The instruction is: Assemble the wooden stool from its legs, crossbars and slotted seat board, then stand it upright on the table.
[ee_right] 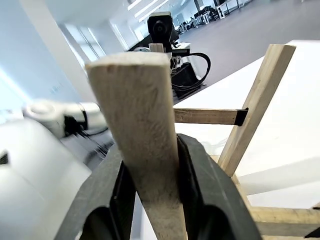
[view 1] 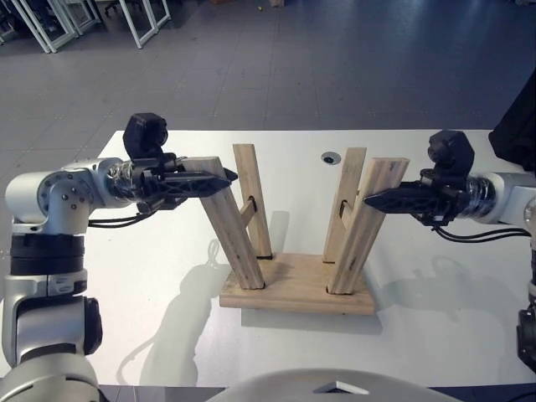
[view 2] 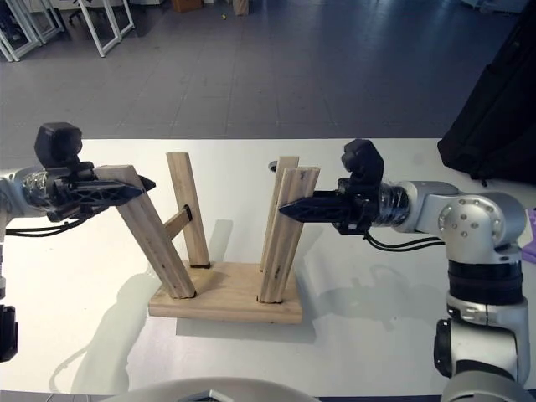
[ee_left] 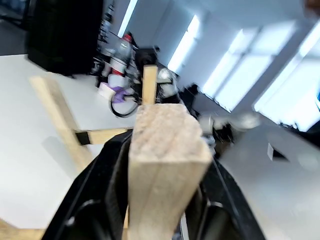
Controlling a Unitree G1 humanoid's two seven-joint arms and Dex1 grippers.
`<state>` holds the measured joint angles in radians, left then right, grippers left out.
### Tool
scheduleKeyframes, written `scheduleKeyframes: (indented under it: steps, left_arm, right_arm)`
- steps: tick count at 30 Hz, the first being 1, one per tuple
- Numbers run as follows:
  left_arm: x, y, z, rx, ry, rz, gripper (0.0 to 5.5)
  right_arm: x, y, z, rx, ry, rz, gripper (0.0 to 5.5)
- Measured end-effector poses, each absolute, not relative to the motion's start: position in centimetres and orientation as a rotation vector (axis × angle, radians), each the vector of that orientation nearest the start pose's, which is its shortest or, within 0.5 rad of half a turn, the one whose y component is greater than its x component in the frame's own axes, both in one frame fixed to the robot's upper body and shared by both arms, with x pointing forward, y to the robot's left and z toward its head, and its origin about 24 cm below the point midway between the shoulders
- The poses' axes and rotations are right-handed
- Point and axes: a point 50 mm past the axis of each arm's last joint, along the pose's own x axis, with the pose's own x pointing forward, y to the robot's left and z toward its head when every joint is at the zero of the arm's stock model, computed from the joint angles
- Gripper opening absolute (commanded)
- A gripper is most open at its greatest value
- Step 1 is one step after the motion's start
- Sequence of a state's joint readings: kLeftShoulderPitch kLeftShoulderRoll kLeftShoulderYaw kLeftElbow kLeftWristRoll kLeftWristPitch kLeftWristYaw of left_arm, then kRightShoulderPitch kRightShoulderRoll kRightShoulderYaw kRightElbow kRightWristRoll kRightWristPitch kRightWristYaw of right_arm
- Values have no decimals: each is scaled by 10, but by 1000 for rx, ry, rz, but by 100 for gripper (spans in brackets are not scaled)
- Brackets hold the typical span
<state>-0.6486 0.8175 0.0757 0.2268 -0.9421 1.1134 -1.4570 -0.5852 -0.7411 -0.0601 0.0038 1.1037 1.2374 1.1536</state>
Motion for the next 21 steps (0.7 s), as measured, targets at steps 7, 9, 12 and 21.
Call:
scheduleKeyframes:
  steps: [7,9,12,21]
  left_arm:
    - [317,214,160,-653,470,-1271,267]
    - [319,217,153,-648,496,-1232,290]
    - [325,226,147,-627,493,-1174,290]
    - [342,264,153,-618,370,-976,290]
  right_arm:
    - [303,-186,133,634,646,1273,246]
    - [308,-189,125,636,657,1242,285]
    - [310,-195,120,630,672,1220,342]
    - [303,-210,113,639,677,1184,505]
